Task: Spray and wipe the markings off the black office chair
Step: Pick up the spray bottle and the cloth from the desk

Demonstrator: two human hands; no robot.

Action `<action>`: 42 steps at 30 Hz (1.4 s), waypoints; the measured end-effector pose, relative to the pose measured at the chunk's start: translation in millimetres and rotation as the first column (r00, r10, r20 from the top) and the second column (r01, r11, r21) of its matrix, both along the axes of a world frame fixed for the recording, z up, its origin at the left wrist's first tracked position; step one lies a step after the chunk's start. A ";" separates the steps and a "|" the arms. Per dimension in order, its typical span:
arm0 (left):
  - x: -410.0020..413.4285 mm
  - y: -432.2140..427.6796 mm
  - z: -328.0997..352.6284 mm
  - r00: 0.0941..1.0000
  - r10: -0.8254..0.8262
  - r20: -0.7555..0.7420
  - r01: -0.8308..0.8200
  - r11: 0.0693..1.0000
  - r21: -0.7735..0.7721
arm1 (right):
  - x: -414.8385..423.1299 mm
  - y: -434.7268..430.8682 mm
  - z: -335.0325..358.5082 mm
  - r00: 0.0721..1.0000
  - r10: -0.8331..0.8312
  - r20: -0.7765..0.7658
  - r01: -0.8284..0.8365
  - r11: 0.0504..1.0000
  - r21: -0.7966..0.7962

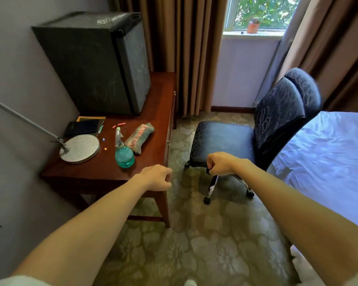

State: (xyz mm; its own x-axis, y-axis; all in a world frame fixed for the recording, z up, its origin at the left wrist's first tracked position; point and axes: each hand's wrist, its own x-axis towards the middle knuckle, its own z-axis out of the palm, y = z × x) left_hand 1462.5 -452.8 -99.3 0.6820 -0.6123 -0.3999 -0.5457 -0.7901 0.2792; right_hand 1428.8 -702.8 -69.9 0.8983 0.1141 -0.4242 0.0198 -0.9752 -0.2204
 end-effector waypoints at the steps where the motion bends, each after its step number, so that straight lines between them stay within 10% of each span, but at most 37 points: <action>1: 2.3 -3.8 -1.8 1.000 0.003 -0.007 -0.003 1.000 0.003 | 4.7 -4.3 -1.4 1.000 0.004 -0.005 -0.004 1.000 0.004; 42: 207.4 -3.5 -43.6 0.996 0.089 -0.014 -0.089 0.996 -0.006 | 226.3 1.8 -16.2 0.994 0.077 -0.072 -0.075 0.997 0.036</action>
